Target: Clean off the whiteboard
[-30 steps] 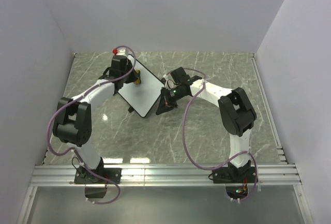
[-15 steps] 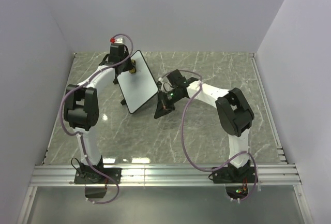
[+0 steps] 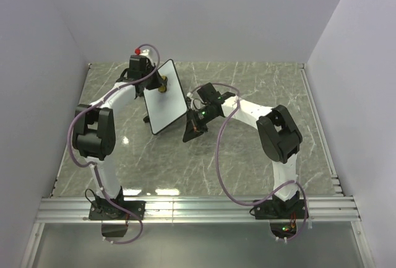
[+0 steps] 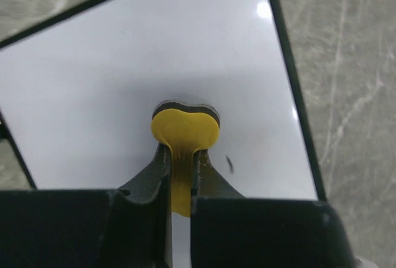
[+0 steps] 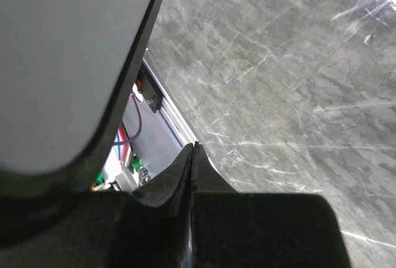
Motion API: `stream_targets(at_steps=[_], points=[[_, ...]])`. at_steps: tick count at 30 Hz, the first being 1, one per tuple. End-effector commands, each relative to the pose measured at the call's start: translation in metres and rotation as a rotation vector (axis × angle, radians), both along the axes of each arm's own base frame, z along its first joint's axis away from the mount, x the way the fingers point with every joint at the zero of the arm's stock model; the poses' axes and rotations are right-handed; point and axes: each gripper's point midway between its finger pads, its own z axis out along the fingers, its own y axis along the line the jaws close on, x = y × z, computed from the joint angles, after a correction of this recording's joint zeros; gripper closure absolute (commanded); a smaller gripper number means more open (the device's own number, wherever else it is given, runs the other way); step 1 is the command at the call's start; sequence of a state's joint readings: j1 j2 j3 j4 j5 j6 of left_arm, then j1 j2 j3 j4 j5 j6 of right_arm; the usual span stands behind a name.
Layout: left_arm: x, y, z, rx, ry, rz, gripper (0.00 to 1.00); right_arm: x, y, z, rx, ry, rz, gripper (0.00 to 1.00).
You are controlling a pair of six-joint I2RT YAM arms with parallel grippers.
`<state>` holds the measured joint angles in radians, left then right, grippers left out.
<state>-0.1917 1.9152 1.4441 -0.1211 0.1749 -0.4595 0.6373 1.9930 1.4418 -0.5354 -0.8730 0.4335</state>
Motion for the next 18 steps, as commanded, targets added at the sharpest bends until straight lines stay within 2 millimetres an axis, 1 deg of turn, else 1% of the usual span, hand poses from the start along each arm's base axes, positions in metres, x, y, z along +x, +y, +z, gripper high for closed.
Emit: stream_targets(at_steps=[1,2,5,7,11,14,16,18], points=[[-0.044,-0.063,0.010,-0.096,0.057,-0.230,1.00,0.008,0.009,0.011,0.039,-0.022,0.009,1.00],[-0.049,-0.071,0.012,-0.099,0.057,-0.251,1.00,0.009,0.009,0.010,0.038,-0.020,0.007,1.00],[-0.054,-0.086,0.021,-0.109,0.047,-0.278,1.00,0.009,0.011,0.012,0.044,-0.021,0.009,1.00],[-0.054,-0.090,0.022,-0.121,0.051,-0.284,1.00,0.010,0.011,0.013,0.045,-0.026,0.009,1.00],[-0.050,-0.088,0.024,-0.116,0.052,-0.261,1.00,0.009,0.010,0.014,0.041,-0.034,0.010,1.00],[-0.043,-0.081,0.033,-0.097,0.034,-0.214,1.00,0.008,0.008,0.014,0.037,-0.040,0.013,1.00],[-0.038,-0.076,0.044,-0.102,0.015,-0.189,1.00,0.008,0.007,0.014,0.034,-0.043,0.013,1.00],[-0.035,-0.071,0.059,-0.117,-0.009,-0.167,1.00,0.008,0.007,0.015,0.030,-0.050,0.014,1.00]])
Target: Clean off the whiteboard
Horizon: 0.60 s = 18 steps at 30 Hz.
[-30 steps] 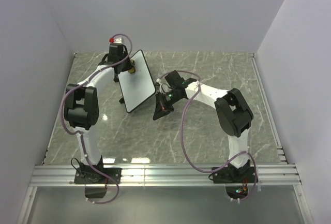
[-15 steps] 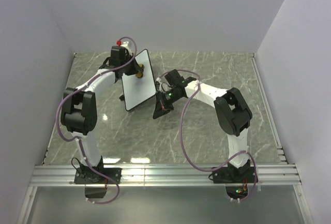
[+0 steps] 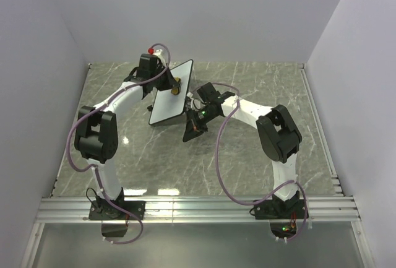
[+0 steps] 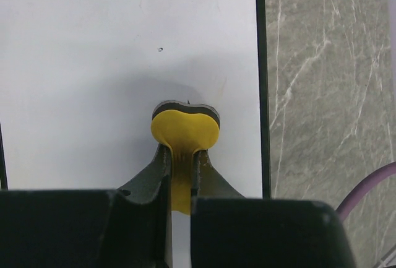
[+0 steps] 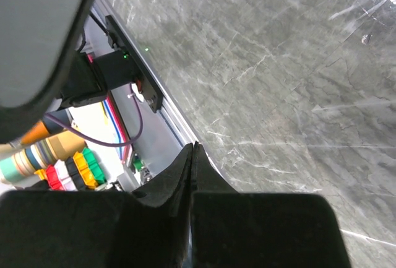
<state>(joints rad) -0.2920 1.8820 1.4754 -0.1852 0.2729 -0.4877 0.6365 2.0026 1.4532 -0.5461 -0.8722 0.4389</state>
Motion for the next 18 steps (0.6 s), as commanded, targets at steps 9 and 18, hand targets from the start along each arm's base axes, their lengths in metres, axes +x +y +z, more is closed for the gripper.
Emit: stream_targets(at_steps=[9,18], points=[[0.007,0.045,0.104,-0.019,-0.143,0.237,1.00,0.019,0.002,0.037,0.042,-0.133,-0.009,0.65],[-0.040,0.141,0.051,0.248,-0.005,0.515,1.00,0.055,-0.038,0.075,-0.030,-0.302,-0.143,0.23]])
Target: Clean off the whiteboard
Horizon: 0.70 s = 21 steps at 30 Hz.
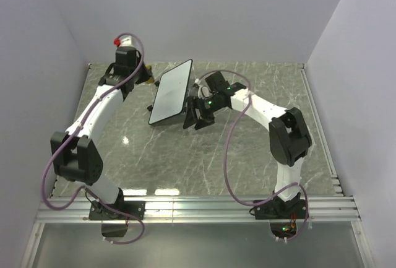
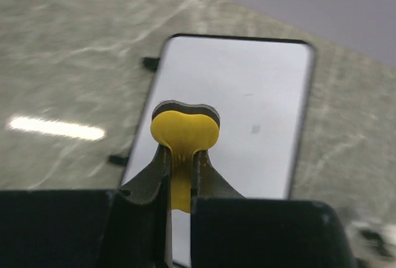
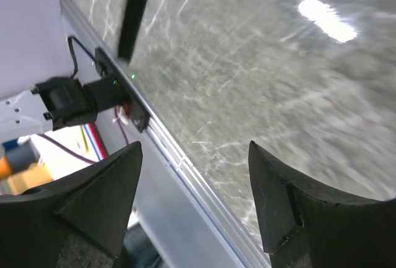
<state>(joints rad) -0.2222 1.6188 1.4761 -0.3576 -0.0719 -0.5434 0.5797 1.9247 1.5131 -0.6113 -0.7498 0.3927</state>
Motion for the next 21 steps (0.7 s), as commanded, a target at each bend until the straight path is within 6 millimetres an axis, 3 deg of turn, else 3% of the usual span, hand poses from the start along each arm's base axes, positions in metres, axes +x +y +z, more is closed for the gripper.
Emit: stream_targets(at_steps=[1,2,3,5,6,7,8,11,13,14,17,20,21], points=[[-0.036,0.059,-0.054,0.130,0.175,0.189,1.00,0.021,-0.026,0.052,0.010,-0.164,-0.081,0.23],[-0.044,0.067,-0.062,0.135,0.196,0.210,1.00,0.026,-0.031,0.056,0.017,-0.179,-0.101,0.23],[-0.060,0.076,-0.089,0.152,0.261,0.232,1.00,0.028,-0.036,0.059,0.020,-0.190,-0.119,0.23],[-0.076,0.095,-0.109,0.154,0.307,0.294,0.99,0.033,-0.049,0.067,0.037,-0.215,-0.162,0.23],[-0.093,0.102,-0.133,0.168,0.365,0.312,0.95,0.035,-0.053,0.070,0.044,-0.222,-0.175,0.23],[-0.099,0.112,-0.141,0.174,0.385,0.348,0.93,0.036,-0.057,0.073,0.051,-0.232,-0.187,0.23],[-0.113,0.119,-0.157,0.191,0.431,0.366,0.82,0.041,-0.061,0.076,0.061,-0.240,-0.206,0.23],[-0.132,0.138,-0.181,0.224,0.512,0.431,0.68,0.047,-0.063,0.079,0.075,-0.250,-0.224,0.23],[-0.140,0.150,-0.192,0.223,0.553,0.472,0.61,0.051,-0.060,0.081,0.084,-0.252,-0.224,0.23],[-0.145,0.153,-0.197,0.220,0.569,0.483,0.44,0.053,-0.058,0.081,0.093,-0.248,-0.226,0.23],[-0.150,0.160,-0.206,0.205,0.601,0.501,0.16,0.058,-0.054,0.084,0.108,-0.245,-0.234,0.23],[-0.148,0.158,-0.207,0.191,0.608,0.498,0.00,0.066,-0.052,0.087,0.111,-0.251,-0.250,0.23],[-0.147,0.157,-0.206,0.184,0.605,0.500,0.01,0.067,-0.051,0.087,0.110,-0.249,-0.250,0.23]])
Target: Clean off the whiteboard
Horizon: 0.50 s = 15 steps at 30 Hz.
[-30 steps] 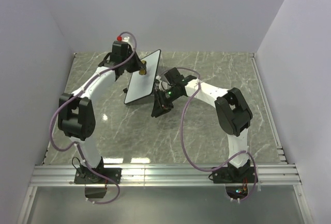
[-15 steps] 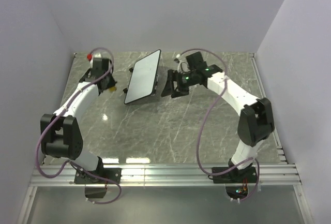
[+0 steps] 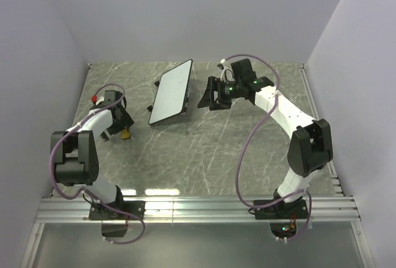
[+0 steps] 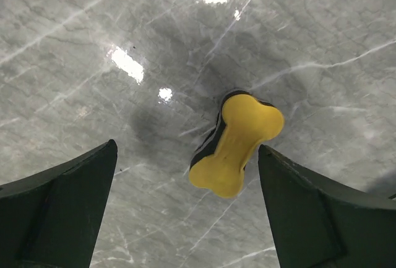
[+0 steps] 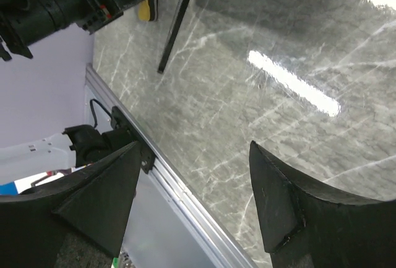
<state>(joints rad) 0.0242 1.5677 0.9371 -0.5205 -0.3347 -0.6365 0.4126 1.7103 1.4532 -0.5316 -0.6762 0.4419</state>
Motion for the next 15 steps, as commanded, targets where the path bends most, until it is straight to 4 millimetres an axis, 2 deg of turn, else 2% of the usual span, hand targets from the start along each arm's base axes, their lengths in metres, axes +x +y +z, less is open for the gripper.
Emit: stream_targets(at_steps=[1,6,8,11,15], points=[[0.004,-0.001,0.004,-0.010,-0.014,0.018,0.01,0.020,0.010,0.021,0.039,-0.063,-0.013,0.23],[0.016,-0.009,0.034,-0.050,-0.088,-0.011,0.01,0.040,0.016,0.032,0.048,-0.086,-0.057,0.23],[0.024,-0.018,0.053,-0.093,-0.140,-0.042,0.01,0.046,0.014,0.033,0.037,-0.097,-0.085,0.24],[0.033,-0.034,0.084,-0.162,-0.224,-0.097,0.01,0.059,0.006,0.037,0.004,-0.139,-0.168,0.25],[0.044,-0.051,0.133,-0.226,-0.338,-0.177,0.01,0.078,-0.020,0.045,-0.080,-0.219,-0.358,0.25]])
